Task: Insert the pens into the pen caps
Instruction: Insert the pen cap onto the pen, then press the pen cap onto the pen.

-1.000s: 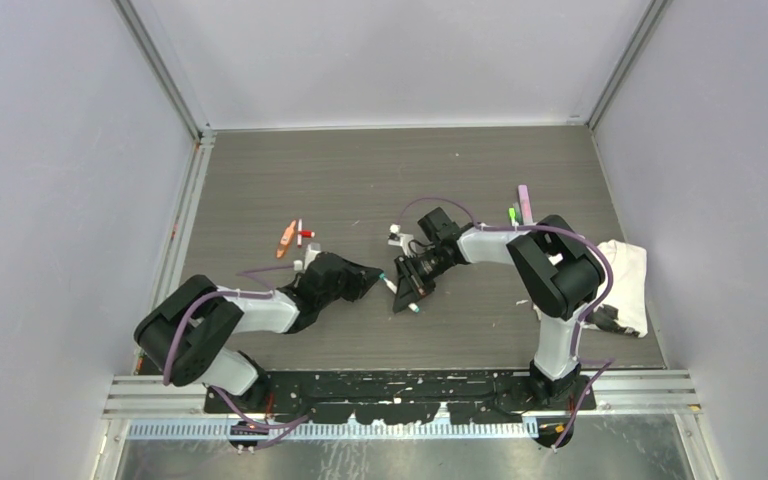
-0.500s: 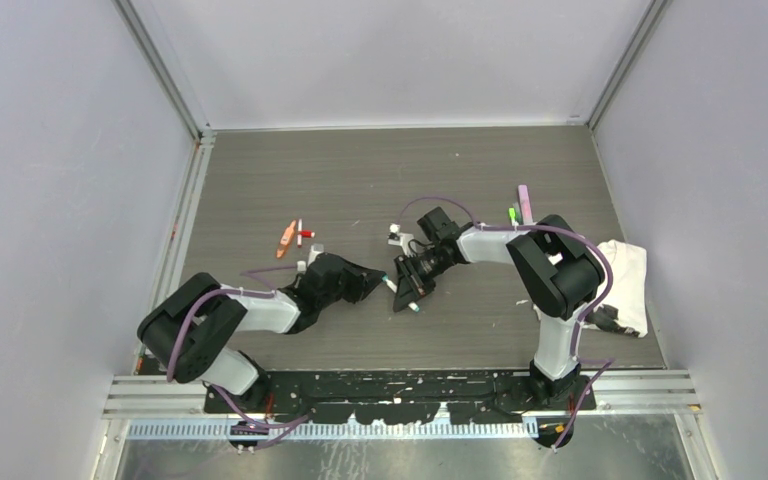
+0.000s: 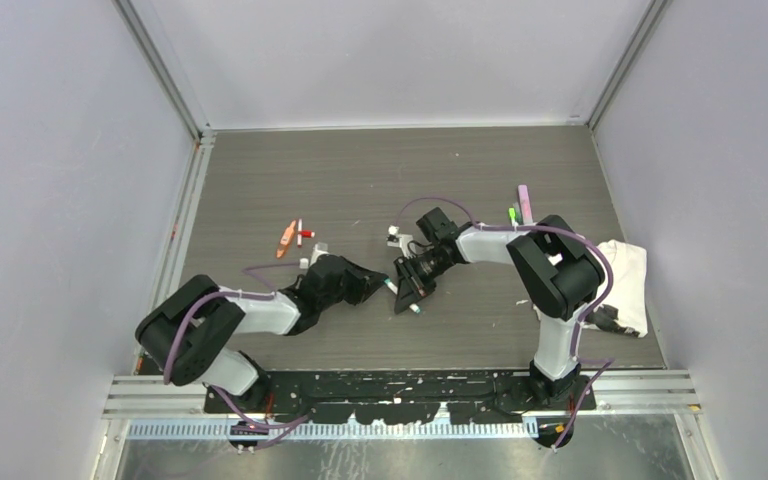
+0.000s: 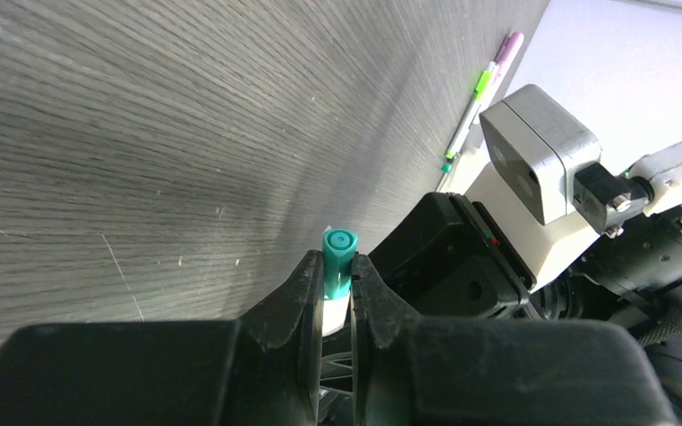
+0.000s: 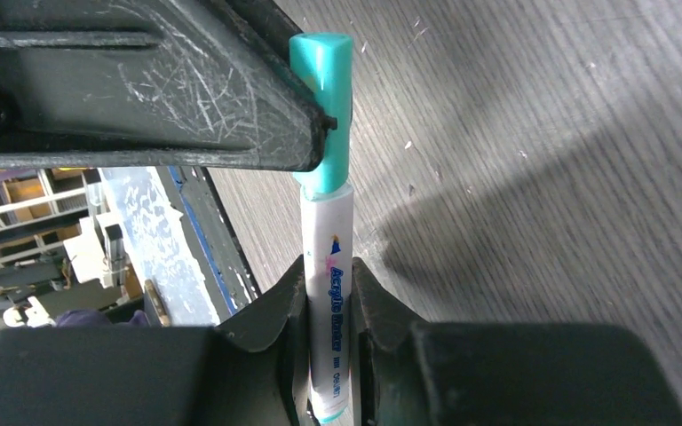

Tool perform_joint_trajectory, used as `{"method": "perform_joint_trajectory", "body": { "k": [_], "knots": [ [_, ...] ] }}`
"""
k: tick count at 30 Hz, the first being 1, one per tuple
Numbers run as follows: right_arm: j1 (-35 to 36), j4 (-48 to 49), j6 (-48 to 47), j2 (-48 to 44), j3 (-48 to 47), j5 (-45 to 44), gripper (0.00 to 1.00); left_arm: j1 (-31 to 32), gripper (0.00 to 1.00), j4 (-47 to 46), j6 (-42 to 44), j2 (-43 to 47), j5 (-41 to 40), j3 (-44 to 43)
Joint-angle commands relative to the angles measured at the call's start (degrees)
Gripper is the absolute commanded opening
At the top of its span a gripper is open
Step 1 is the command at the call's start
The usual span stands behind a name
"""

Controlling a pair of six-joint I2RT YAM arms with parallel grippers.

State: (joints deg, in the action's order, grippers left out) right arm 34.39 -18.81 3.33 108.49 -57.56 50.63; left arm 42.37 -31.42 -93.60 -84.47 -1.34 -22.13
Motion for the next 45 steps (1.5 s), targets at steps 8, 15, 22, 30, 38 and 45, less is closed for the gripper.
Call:
{"method": "perform_joint_trajectory", "body": {
  "k": [8, 15, 22, 30, 38, 45],
  "knots": [
    [-0.1, -3.4, -13.1, -9.0, -1.9, -2.6, 0.01, 2.5, 0.17, 2.2, 17.8, 14.0, 2.9, -1.5],
    [-0.1, -4.1, -19.3, -16.4, -0.2, 0.3, 0.01, 3.1, 0.5, 8.4, 25.0, 23.2, 3.6, -4.0],
    [-2.2, -8.3, -25.2, -27.4, -0.8, 2.9, 0.01, 3.2, 0.67, 12.8, 36.3, 36.8, 9.2, -4.2],
    [-10.7, -19.2, -31.2, -40.0, -4.7, 14.6, 0.01, 3.4, 0.72, 2.8, 52.5, 47.7, 16.3, -4.0],
    [-15.7, -1.3, -10.0, -48.1, 0.6, 19.9, 0.01, 3.5, 0.91, -21.2, 52.0, 31.7, 20.7, -11.0],
    [-16.1, 1.7, -3.5, -47.3, 0.5, 18.2, 0.01, 7.1, 0.93, -34.5, 49.2, 15.6, 17.7, -19.1]
  ]
}}
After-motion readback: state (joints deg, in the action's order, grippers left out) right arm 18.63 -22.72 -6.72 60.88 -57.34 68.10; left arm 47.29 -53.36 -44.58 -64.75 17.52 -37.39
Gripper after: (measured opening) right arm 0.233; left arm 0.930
